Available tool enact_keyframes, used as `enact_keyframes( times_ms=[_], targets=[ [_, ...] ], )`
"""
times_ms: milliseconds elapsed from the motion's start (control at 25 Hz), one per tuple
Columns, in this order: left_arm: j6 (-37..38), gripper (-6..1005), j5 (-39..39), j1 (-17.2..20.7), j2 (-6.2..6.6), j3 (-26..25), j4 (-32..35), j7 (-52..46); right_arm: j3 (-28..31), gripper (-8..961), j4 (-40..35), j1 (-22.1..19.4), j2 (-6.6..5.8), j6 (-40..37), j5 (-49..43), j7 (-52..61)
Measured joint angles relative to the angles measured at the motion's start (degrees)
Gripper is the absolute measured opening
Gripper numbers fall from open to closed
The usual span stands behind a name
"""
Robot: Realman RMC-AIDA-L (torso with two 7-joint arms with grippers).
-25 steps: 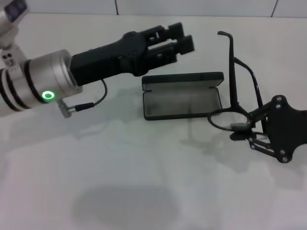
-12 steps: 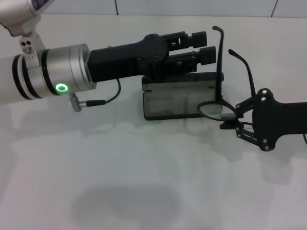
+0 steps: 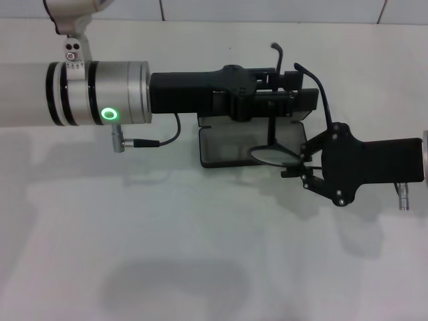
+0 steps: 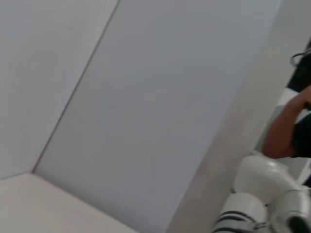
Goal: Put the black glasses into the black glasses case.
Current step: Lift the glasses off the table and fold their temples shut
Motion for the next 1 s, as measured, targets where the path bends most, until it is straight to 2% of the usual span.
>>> enact_keyframes(
  times_ms=[120,360,600,880,1000],
  targets=[
    [-0.38,646,0.18,0.1,-0.12,0.0,-1.17,-0.95,-0.82,109,-0.47,-0.58,0.0,0.15,2.1,-2.61],
    [-0.09,646,0.52,0.32,0.42,-0.01,-1.05,-1.08,-1.15,109,-0.14,-1.36,0.01,0.0,5.48,-7.12],
    [0.41,646,1.78,-1.01,-0.19,0.07,-0.78,-0.79,-1.92,108,1.35,-1.34,0.0,1.3,8.31,-10.92],
    [6.46,646,-1.87,-0.4,0.24,0.04,-1.12,1.02,-1.99,108,1.54,-1.86,0.0,1.45,8.59,-11.83],
    [5.43,646,-2.24,0.19,0.38,0.02,-1.56,0.33,-1.97,107,1.56,-2.32,0.0,1.41,9.17,-13.24]
  ],
)
